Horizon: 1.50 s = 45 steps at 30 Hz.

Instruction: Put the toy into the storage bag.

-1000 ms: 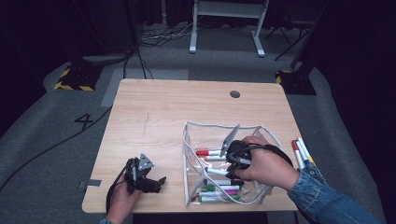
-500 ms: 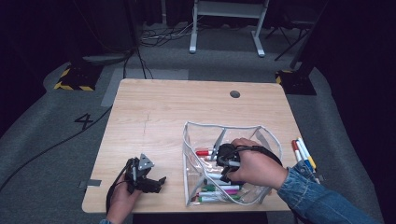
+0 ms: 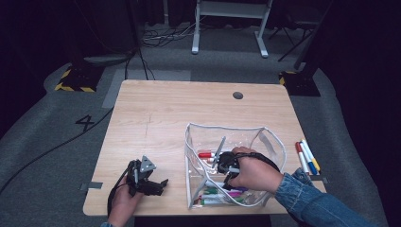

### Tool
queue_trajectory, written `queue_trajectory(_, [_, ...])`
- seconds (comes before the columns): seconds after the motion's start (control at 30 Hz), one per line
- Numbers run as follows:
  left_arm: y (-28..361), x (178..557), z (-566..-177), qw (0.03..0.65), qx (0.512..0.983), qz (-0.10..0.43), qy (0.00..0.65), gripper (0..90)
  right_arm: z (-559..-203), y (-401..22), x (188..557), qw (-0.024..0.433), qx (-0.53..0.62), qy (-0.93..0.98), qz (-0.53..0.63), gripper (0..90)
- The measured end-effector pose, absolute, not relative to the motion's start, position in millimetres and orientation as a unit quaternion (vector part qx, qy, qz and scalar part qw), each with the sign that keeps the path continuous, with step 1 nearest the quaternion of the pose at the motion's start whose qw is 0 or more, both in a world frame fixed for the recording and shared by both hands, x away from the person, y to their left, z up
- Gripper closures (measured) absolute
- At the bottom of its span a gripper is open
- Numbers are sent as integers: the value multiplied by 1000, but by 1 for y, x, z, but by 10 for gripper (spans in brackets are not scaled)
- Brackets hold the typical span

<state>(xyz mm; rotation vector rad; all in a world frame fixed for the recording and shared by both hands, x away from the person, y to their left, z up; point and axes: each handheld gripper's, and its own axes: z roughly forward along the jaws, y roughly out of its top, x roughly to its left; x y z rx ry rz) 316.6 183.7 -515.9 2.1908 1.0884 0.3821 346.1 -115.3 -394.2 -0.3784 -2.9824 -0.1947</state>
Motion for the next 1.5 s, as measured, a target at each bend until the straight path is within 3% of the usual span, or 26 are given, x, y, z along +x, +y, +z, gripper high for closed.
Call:
queue_trajectory(0.07, [184, 317, -516, 327, 836, 146, 415, 0, -394, -115, 346, 68, -123, -988, -66, 765])
queue_trajectory(0.23, [184, 317, -516, 328, 836, 145, 415, 0, -385, -119, 346, 65, -134, -984, -100, 633])
queue_trajectory(0.4, [184, 317, -516, 327, 836, 146, 415, 0, -368, -125, 346, 45, -147, -977, -146, 612])
queue_trajectory(0.8, [184, 315, -516, 326, 837, 149, 414, 0, -305, -168, 351, -38, -194, -942, -272, 606])
queue_trajectory(1.5, [185, 315, -516, 325, 837, 151, 414, 0, -276, -265, 360, -107, -314, -887, -322, 604])
